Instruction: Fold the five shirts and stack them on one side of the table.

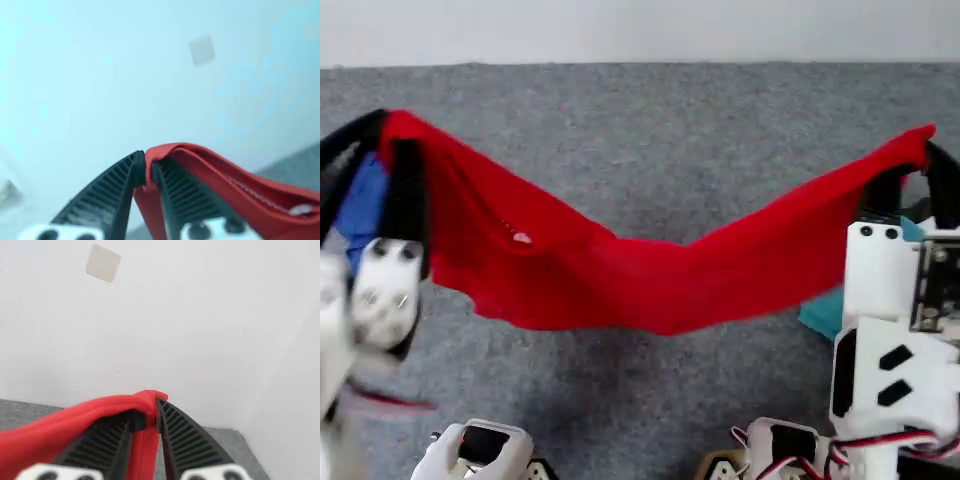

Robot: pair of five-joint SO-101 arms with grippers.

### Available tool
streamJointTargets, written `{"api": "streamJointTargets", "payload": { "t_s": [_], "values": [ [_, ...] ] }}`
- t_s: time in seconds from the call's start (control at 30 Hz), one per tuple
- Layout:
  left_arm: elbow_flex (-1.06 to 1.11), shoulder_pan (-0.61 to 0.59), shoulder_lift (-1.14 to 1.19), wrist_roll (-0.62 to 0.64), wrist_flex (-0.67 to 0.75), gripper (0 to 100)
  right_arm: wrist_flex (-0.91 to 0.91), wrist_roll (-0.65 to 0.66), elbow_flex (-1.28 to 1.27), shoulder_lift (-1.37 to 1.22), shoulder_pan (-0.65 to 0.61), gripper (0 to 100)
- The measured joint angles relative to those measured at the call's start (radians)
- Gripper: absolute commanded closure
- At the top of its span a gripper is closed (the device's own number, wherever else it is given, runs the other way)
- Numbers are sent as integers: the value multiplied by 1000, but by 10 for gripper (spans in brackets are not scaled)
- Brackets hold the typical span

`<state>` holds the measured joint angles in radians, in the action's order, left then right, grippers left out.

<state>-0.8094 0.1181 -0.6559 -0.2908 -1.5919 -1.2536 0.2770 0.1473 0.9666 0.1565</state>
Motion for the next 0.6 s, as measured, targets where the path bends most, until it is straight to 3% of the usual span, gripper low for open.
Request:
{"api": "streamJointTargets", "payload": {
  "t_s": [0.2,0.6],
  "values": [
    [-164,-3,-21,-2,49,987,-66,0,3,0,-3,988],
    [-245,-3,-17,-2,107,987,-104,0,3,0,-5,988]
  ]
}}
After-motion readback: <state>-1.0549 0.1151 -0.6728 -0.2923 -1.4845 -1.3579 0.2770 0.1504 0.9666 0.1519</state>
